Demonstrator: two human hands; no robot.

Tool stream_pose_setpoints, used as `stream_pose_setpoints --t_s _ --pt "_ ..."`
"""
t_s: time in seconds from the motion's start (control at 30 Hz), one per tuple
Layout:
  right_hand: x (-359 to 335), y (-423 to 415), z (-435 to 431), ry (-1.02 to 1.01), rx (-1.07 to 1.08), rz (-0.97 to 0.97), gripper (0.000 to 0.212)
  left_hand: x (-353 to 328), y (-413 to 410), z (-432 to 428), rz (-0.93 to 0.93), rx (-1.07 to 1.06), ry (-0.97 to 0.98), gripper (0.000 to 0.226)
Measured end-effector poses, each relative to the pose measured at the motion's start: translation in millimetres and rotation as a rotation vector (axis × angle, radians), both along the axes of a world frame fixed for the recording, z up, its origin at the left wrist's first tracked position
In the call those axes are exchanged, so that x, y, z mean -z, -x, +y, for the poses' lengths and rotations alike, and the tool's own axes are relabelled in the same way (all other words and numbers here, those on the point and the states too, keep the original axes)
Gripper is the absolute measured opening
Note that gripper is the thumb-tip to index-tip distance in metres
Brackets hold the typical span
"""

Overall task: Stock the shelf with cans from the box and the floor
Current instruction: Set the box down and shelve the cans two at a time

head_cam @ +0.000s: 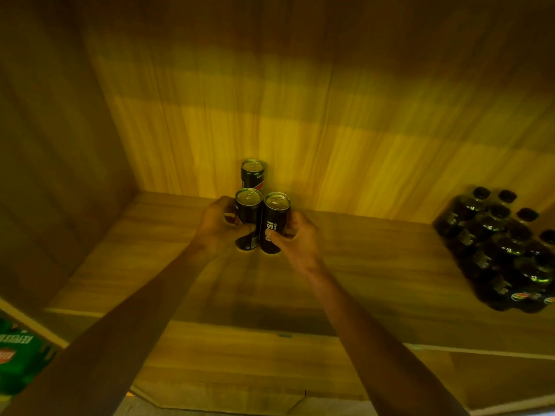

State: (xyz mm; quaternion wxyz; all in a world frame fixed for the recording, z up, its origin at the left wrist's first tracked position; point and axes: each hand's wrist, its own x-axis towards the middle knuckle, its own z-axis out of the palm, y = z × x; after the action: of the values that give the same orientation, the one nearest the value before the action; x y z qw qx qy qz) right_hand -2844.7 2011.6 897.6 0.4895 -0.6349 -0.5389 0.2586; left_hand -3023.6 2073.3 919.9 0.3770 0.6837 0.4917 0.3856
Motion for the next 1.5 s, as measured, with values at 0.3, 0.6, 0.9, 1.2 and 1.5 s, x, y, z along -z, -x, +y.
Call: stream_pose_setpoints --t_s 0.3,0.6,0.9,1.2,1.5 --pt "-0.9 -5.3 56.9 0.014 0.125 -0.006 0.054 1.7 -13.5 34.8 0.009 -0.060 -0.006 0.055" --pt "-11.8 -8.9 76.9 0.008 0.188 -0.069 0.056 5.0 -19.5 44.0 0.001 -0.070 -0.033 0.052" --pt "-12.4 -9.2 91.2 0.000 0.192 -0.086 0.052 7.1 -19.5 48.7 -0.008 -0.089 -0.048 0.053" --pt "-10.1 -6.0 100.2 0.004 0.215 -0.098 0.053 7.8 -20.8 48.1 0.006 -0.091 -0.051 0.053" --pt "-14.5 -8.5 95.4 0.044 0.168 -0.157 0.058 11.7 -19.4 46.4 0.015 -0.113 -0.002 0.062"
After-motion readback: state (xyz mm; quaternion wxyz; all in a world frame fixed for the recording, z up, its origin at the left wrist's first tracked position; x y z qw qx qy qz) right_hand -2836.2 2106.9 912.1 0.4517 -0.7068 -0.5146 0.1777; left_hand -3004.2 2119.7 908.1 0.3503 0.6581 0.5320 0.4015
